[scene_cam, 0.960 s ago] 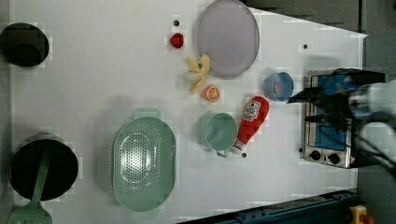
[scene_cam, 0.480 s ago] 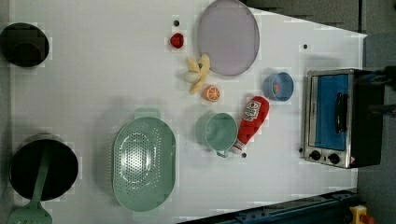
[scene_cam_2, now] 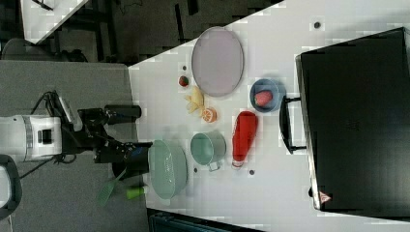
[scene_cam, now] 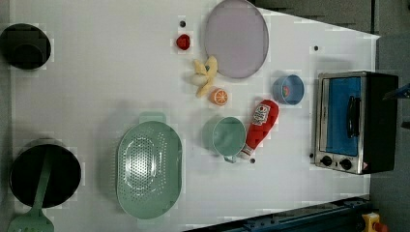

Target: Pick ketchup from plate and place it on table.

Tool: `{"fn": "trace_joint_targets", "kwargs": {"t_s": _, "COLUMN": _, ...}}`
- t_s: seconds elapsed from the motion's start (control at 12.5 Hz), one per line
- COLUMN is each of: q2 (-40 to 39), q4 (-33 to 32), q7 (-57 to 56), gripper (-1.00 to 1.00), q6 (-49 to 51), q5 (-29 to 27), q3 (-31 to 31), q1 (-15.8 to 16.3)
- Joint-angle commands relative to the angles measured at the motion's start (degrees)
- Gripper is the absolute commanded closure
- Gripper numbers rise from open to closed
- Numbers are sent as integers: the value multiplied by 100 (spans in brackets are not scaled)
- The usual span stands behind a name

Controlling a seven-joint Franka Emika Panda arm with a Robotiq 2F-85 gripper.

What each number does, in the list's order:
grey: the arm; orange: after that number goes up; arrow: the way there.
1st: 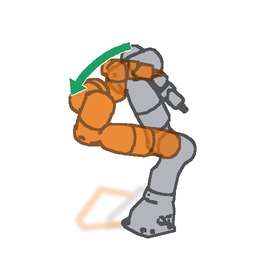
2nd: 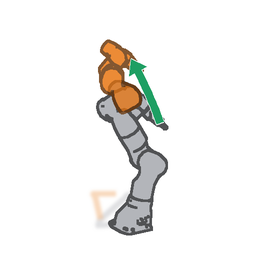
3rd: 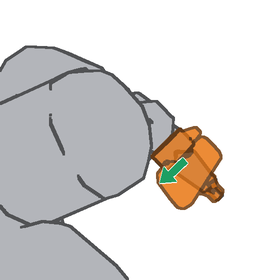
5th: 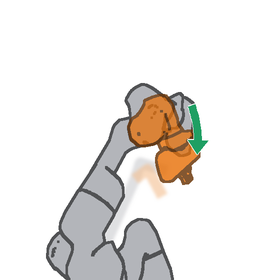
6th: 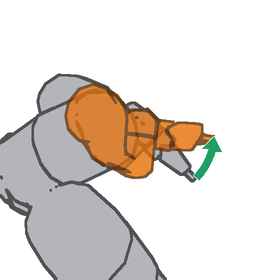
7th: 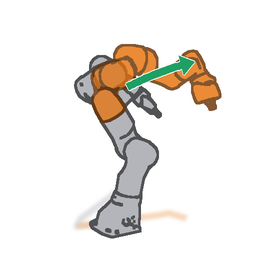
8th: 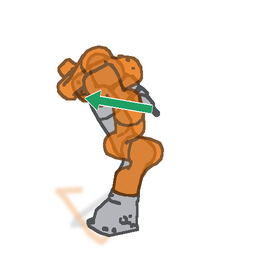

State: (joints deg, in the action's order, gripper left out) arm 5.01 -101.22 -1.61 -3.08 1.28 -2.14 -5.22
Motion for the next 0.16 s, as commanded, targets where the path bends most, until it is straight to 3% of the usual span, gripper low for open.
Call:
{"fn": "trace_joint_targets", "kwargs": {"t_s": 0.08, "q2": -141, "q4": -50, "q7": 207, "gripper": -100, "q6": 74, "q5": -28, "q3": -46, "q1": -8}}
{"fn": "trace_joint_targets", "kwargs": {"t_s": 0.16, "q2": -145, "q4": -59, "q7": 207, "gripper": -100, "q6": 73, "q5": -27, "q3": -46, "q1": -9}}
